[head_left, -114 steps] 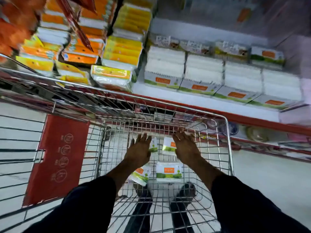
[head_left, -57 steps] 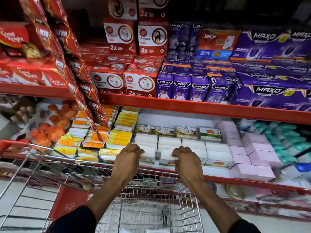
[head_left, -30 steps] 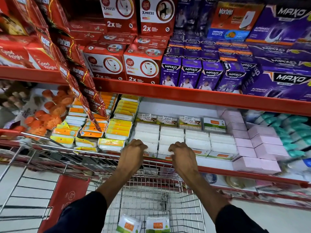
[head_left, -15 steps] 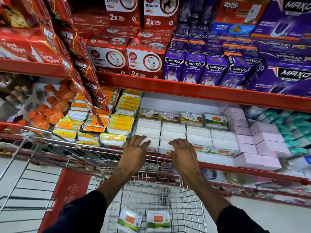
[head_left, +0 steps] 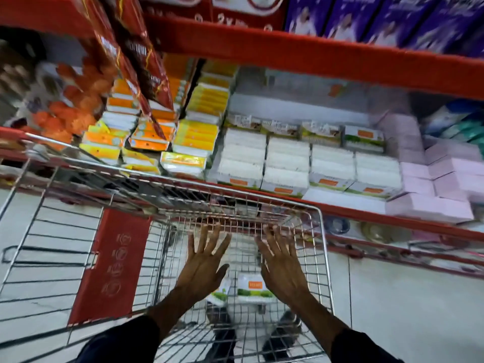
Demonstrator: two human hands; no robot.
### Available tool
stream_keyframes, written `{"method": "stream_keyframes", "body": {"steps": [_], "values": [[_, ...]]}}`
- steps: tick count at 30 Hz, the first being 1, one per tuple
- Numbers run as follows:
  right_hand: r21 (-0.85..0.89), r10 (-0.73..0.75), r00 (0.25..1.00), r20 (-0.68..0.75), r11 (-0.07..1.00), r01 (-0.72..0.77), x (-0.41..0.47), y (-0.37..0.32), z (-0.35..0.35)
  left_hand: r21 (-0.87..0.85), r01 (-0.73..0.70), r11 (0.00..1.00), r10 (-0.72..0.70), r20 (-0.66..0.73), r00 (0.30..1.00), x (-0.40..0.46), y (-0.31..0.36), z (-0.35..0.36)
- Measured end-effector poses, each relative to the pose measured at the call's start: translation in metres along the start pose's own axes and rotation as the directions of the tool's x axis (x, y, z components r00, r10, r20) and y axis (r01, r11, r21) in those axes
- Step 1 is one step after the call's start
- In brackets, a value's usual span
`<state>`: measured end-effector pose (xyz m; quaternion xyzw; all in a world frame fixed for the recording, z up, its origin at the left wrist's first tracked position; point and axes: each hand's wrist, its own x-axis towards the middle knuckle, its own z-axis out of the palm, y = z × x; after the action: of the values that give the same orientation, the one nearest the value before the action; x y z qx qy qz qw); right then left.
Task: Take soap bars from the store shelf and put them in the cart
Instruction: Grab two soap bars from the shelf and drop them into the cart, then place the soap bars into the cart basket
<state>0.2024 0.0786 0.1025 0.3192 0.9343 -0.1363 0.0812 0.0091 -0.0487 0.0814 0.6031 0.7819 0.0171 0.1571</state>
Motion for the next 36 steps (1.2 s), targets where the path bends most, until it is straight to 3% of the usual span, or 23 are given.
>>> {"method": "stream_keyframes", "body": {"steps": [6,12,21,29,36], "values": [[-0.070,-0.006,0.929,0.371,0.997,0.035,0.001,-0.001,0.076,0.042,-0.016,0.999,0.000,0.355,0.935,-0.008,-0.014,0.063],[-0.055,0.039,0.882,0.470,0.998,-0.015,0.018,-0.003,0.116,0.132,-0.091,0.987,0.011,0.509,0.861,0.003,-0.027,0.108],[-0.067,0.105,0.888,0.448,0.994,-0.083,0.030,-0.009,0.117,0.009,-0.014,1.000,0.008,0.449,0.894,0.013,-0.036,0.116],[0.124,0.175,0.890,0.420,0.961,-0.247,0.010,-0.008,0.091,-0.081,0.089,0.993,-0.048,0.418,0.907,-0.006,-0.039,0.079],[0.236,0.221,0.928,0.301,0.925,-0.297,0.004,-0.015,0.024,-0.065,0.126,0.990,-0.111,0.198,0.974,-0.009,-0.022,0.004]]}}
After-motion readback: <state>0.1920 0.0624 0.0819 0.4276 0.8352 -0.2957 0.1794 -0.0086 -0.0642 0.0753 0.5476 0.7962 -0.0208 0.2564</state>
